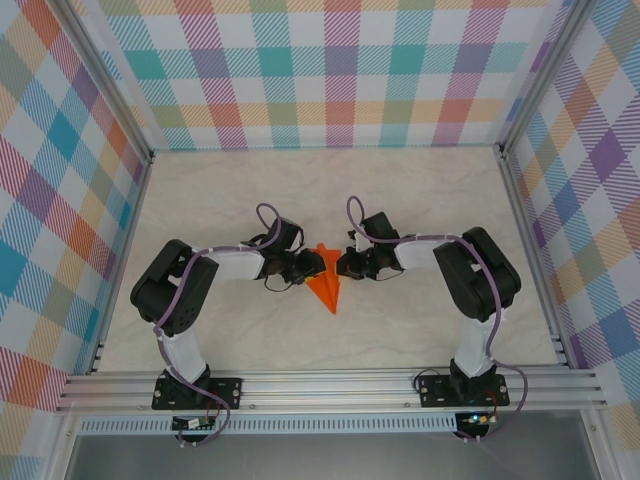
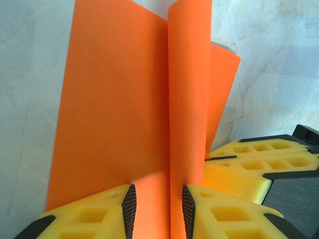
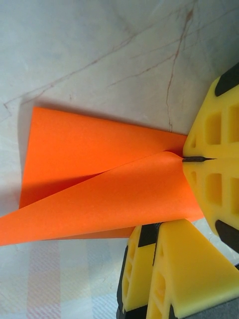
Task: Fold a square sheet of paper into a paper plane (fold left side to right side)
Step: Fourth fold the wing at the center of the table.
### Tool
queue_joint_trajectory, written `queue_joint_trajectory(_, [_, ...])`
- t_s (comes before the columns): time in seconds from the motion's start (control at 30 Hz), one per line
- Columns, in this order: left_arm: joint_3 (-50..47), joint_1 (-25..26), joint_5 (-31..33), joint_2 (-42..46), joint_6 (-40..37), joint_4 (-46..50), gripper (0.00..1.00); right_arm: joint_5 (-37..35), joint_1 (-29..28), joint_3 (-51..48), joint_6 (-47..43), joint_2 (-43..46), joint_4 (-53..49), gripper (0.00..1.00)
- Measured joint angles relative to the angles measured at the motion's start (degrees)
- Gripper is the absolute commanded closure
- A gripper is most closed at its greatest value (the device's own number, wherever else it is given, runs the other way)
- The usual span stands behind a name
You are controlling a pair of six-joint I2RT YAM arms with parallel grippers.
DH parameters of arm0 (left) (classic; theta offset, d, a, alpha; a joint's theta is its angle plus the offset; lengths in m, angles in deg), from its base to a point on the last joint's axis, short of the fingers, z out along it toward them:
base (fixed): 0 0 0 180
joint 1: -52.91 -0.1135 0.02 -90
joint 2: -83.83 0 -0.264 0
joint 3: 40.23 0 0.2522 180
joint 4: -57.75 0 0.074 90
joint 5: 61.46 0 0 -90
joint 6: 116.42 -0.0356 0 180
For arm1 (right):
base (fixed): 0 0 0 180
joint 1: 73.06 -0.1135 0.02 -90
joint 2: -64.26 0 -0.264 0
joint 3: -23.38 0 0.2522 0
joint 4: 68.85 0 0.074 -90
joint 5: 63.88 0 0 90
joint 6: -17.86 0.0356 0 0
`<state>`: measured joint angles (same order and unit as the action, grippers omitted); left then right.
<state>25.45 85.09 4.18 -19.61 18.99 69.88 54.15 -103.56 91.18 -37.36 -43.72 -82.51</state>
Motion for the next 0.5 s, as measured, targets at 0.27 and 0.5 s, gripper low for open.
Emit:
queue_joint_trajectory(0.27, [0.00,0.00,0.00,0.33,-0.07,0.42,0.67,-1.53,-0.55,1.07,-1.44,0.02,-2.14,0.96])
queue_joint_trajectory(0.5, [0.59,0.00,1.36,5.29,-2.03,5.16,0.74,-2.38,-0.85,1.70,-2.29,0.02,-3.41,0.96])
